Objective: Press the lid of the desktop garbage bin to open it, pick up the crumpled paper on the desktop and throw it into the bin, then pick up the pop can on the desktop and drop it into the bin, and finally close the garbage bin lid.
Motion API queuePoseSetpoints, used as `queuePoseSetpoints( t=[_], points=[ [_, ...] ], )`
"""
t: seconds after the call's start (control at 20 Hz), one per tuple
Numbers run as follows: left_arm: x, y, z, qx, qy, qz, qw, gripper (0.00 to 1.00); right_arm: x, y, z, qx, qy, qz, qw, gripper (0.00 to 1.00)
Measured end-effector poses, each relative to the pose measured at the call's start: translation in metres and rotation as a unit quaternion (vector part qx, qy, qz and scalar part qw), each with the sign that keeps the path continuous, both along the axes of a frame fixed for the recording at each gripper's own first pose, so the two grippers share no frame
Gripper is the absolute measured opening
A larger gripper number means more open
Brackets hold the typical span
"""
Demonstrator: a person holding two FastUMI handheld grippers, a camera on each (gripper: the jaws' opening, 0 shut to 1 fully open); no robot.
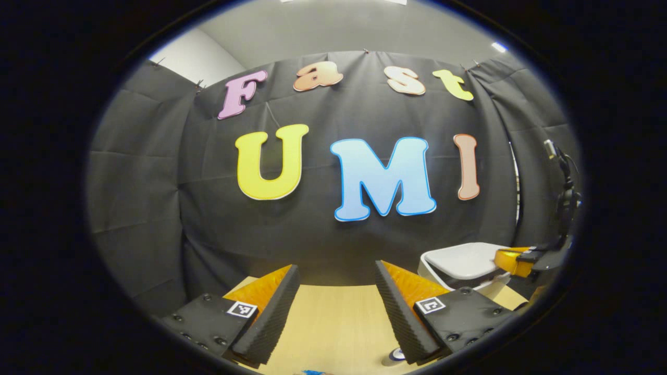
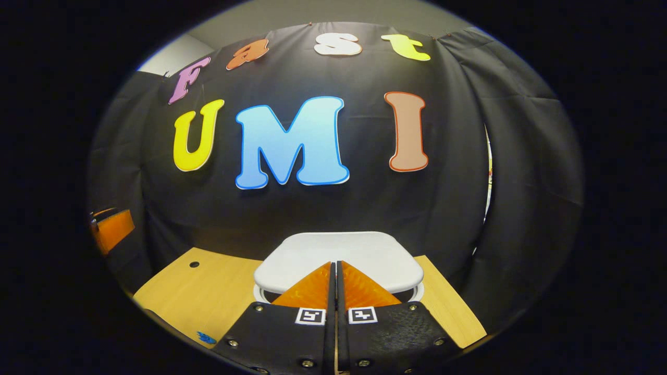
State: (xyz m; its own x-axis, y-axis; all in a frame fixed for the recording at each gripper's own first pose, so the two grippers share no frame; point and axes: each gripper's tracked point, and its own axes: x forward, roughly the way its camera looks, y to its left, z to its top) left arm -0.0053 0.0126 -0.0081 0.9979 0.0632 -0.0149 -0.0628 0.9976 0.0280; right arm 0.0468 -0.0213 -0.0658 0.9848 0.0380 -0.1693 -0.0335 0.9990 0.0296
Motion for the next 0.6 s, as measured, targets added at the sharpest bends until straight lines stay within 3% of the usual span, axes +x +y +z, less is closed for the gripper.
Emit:
queuePoseSetpoints(
  t=[0.15, 0.2, 0.6],
  points=[
    [-0.004, 0.003, 0.0, 0.0, -0.002, 0.001, 1.0, 0.99, -0.008, 0.005, 0.018, 0.001, -0.021, 0.005, 1.0, 0.02],
    [-0.004, 0.004, 0.001, 0.0, -0.002, 0.001, 1.0, 0.95, -0.01, 0.006, 0.023, 0.001, -0.027, 0.007, 1.0, 0.02],
    [-0.016, 0.006, 0.001, 0.01, -0.006, 0.002, 1.0, 0.95, -0.018, 0.012, 0.035, 0.0, -0.038, 0.015, 0.999, 0.02]
  ],
)
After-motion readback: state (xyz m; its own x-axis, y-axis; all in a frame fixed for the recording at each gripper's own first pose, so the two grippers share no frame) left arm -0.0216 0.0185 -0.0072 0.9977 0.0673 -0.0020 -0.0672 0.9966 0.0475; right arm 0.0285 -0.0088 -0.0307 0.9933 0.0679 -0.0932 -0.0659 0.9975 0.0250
